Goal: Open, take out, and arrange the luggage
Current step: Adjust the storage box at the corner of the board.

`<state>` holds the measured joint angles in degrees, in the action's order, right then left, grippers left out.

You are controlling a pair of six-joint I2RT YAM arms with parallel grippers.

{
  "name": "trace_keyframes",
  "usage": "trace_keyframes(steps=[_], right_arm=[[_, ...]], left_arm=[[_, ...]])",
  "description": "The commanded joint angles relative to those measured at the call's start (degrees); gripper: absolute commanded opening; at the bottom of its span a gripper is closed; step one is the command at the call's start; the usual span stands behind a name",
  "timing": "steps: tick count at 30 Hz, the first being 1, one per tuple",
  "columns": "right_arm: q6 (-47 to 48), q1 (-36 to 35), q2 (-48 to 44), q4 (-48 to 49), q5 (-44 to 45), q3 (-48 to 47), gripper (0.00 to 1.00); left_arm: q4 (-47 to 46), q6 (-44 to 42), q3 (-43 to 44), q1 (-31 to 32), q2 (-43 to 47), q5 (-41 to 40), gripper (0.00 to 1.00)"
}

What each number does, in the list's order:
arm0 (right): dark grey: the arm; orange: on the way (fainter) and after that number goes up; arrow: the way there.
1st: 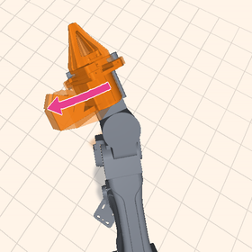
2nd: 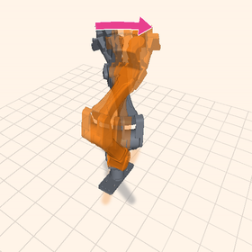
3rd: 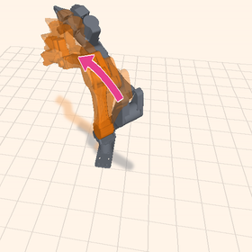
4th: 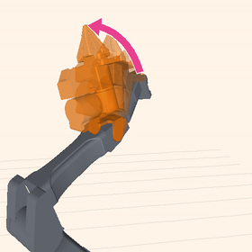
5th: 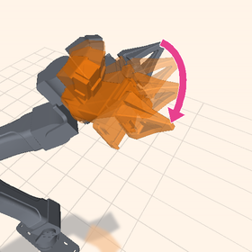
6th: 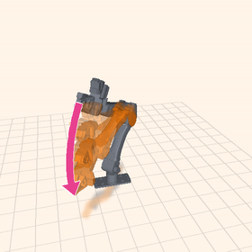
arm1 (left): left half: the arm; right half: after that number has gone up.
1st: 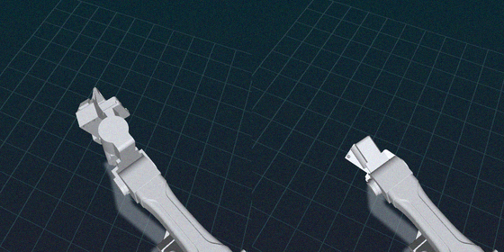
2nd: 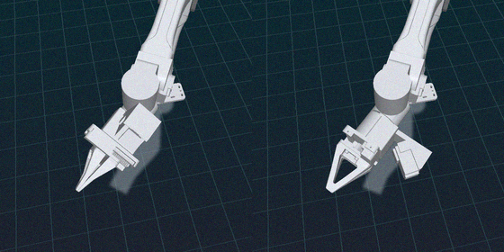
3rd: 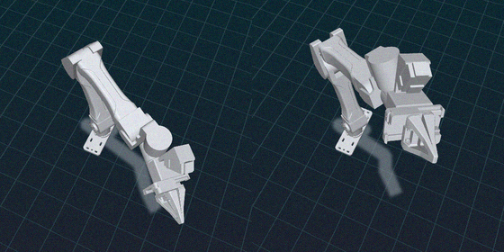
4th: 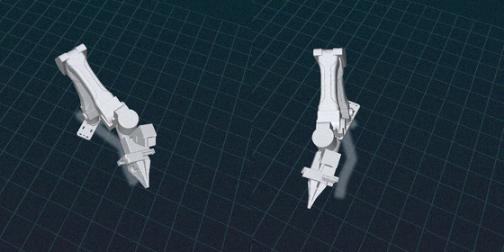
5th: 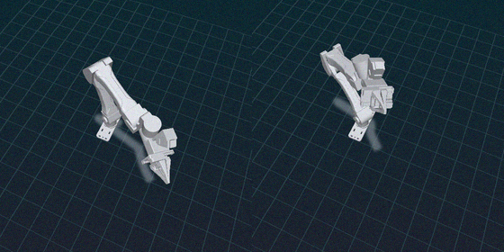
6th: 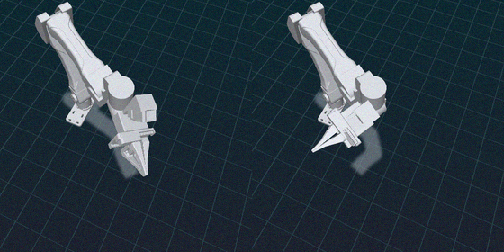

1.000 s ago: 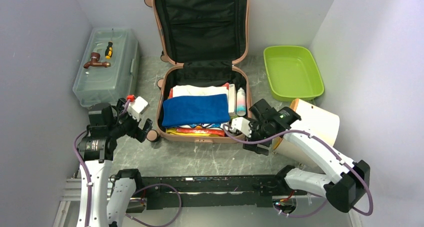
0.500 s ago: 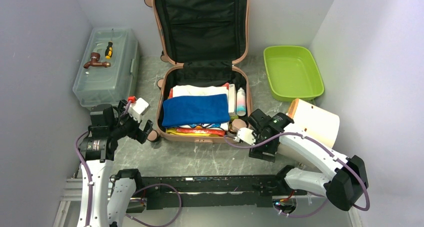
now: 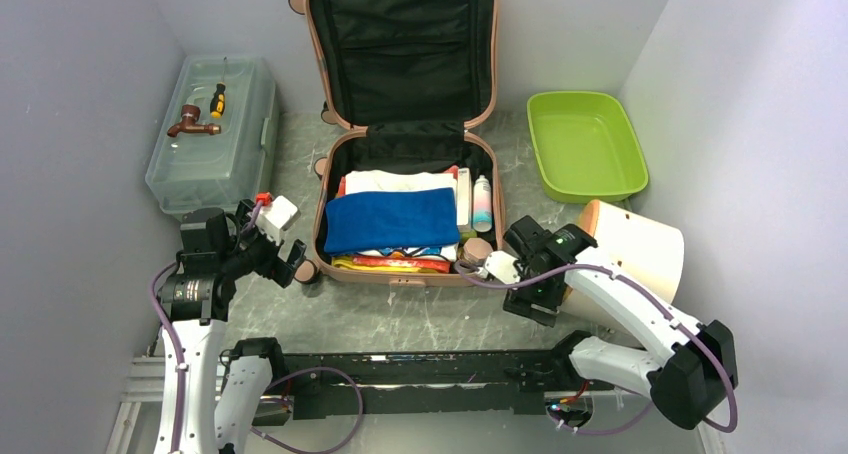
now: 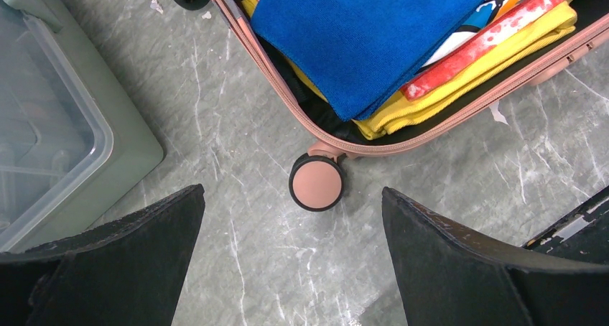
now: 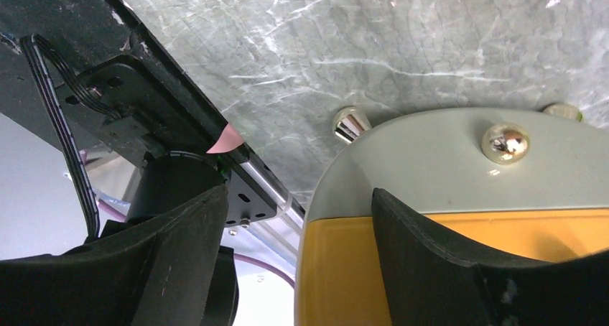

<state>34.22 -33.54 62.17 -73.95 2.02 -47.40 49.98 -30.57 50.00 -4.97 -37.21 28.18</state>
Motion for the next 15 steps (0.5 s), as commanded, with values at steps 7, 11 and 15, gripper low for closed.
trace_keyframes(steps=[7, 11, 15], right_arm=[[-3.1, 5.93, -7.37, -4.34, 2.13, -1.89, 0.77], [-2.97, 8.89, -9.41, -4.93, 1.81, -2.25, 0.74], [-1.94, 11.34, -10.47, -6.1, 1.67, -2.97, 0.73]], left_arm=[[-1.6, 0.6, 0.59, -0.39, 1.25, 0.73, 0.99], [-1.39, 0.64, 0.72, -0.48, 1.61, 0.86, 0.99], [-1.19, 0.64, 0.88, -0.55, 2.01, 0.89, 0.99]])
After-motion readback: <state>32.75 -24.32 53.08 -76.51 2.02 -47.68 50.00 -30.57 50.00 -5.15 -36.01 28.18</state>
